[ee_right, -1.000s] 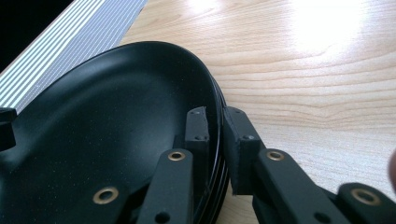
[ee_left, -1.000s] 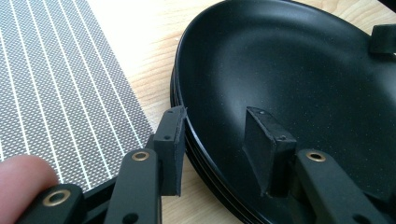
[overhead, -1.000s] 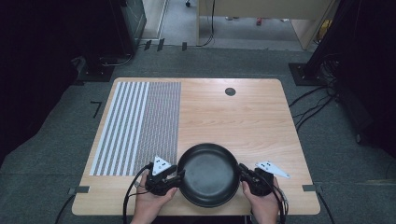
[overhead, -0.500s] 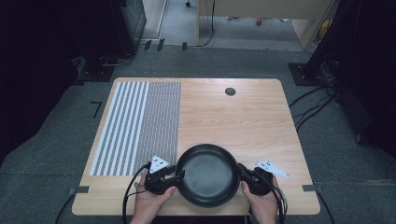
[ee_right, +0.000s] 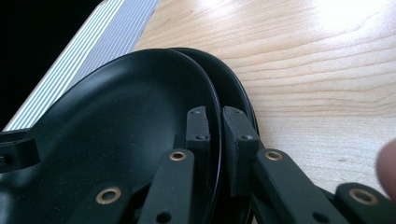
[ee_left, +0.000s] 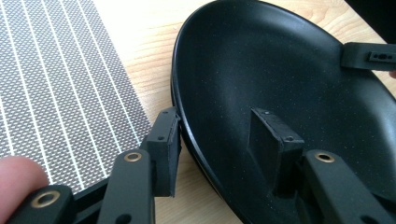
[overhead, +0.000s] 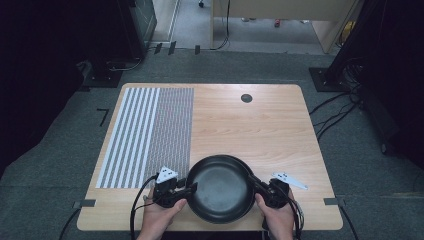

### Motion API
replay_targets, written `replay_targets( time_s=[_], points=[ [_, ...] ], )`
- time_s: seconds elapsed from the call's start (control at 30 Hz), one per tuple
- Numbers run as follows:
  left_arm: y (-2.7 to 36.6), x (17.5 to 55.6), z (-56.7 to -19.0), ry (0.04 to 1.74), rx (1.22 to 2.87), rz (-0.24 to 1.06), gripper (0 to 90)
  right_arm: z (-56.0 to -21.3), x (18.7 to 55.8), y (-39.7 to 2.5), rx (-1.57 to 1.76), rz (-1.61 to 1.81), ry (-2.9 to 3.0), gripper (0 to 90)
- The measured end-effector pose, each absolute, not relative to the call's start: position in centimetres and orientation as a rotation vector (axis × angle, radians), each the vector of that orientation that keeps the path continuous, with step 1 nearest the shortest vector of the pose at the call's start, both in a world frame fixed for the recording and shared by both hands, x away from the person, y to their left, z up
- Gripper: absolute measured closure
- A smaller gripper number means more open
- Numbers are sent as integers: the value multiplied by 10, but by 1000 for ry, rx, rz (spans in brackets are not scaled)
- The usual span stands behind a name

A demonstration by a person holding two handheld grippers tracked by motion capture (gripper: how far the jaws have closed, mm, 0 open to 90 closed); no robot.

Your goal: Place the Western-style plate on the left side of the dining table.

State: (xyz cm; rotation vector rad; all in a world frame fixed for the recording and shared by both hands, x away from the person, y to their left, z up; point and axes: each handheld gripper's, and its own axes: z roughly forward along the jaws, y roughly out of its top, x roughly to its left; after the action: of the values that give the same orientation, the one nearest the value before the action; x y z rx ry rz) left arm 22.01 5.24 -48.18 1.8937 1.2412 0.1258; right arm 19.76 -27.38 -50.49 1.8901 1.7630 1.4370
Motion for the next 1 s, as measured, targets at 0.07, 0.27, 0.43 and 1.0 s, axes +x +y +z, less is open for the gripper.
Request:
replay_targets(
  time_s=[0.07, 0.27, 0.43, 1.0],
  points=[
    [54, 220, -481, 1252, 1886, 137, 592, -506, 198, -274, 1895, 1452, 1762, 824],
    [62, 221, -478, 1265, 1872, 141, 651, -508, 199, -272, 1922, 1502, 1773, 827],
    [65, 221, -478, 1250, 1888, 137, 688, -511, 199, -272, 1941, 1533, 1765, 819],
    [73, 221, -483, 1249, 1831, -2, 709, -518, 199, -275, 2193, 1654, 1621, 839]
  ],
)
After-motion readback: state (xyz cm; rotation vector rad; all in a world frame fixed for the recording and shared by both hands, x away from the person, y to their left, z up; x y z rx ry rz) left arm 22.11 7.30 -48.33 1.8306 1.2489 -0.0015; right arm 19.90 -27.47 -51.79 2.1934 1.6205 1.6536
